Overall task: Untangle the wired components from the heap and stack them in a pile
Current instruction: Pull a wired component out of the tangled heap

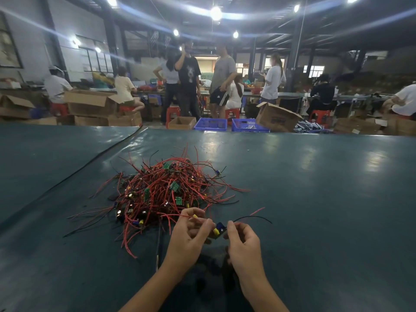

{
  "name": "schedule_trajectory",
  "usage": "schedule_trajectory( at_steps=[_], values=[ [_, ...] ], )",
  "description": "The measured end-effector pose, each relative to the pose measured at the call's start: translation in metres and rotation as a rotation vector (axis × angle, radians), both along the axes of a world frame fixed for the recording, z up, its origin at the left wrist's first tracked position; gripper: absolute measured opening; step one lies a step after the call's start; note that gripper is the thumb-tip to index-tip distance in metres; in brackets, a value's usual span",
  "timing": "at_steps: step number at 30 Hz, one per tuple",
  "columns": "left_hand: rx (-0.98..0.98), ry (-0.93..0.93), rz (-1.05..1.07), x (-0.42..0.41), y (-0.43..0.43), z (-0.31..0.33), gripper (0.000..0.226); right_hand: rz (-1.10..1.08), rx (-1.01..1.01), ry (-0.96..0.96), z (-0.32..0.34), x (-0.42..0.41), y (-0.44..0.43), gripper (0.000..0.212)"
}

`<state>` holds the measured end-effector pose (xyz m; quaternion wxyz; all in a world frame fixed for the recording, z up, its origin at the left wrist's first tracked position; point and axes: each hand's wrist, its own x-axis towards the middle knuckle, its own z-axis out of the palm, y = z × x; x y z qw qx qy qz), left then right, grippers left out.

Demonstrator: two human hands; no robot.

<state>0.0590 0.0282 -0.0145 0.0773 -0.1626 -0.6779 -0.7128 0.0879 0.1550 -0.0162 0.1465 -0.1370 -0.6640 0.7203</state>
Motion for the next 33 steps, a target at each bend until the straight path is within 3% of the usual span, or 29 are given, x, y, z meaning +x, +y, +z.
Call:
schedule_trajectory(
  at_steps=[2, 7, 15, 20, 30, 33],
  values=[
    [-0.024, -0.042, -0.023, -0.001, 0.001, -0.001, 0.041, 0.007, 0.007, 0.029, 0.001, 0.001, -0.001, 0.02],
    [-0.052, -0.054, 0.023, -0.002, 0.002, -0.003, 0.013, 0.018, 0.023, 0.072, 0.004, 0.003, -0.005, 0.018],
    [0.017, -0.13, -0.005, -0.002, 0.003, 0.0, 0.017, -0.002, -0.034, 0.07, 0.006, 0.005, -0.005, 0.009],
    [0.013, -0.15, -0.007, -0.004, 0.003, -0.003, 0.013, 0.013, -0.038, 0.079, 0.008, 0.007, -0.005, 0.015],
    [0.225, -0.268, -0.034, -0.007, -0.002, -0.001, 0.042, -0.027, -0.081, 0.082, 0.012, 0.009, -0.006, 0.018],
    [0.179, -0.29, -0.091, -0.006, -0.001, -0.001, 0.057, -0.028, -0.086, 0.075, 0.013, 0.01, -0.006, 0.017]
  ],
)
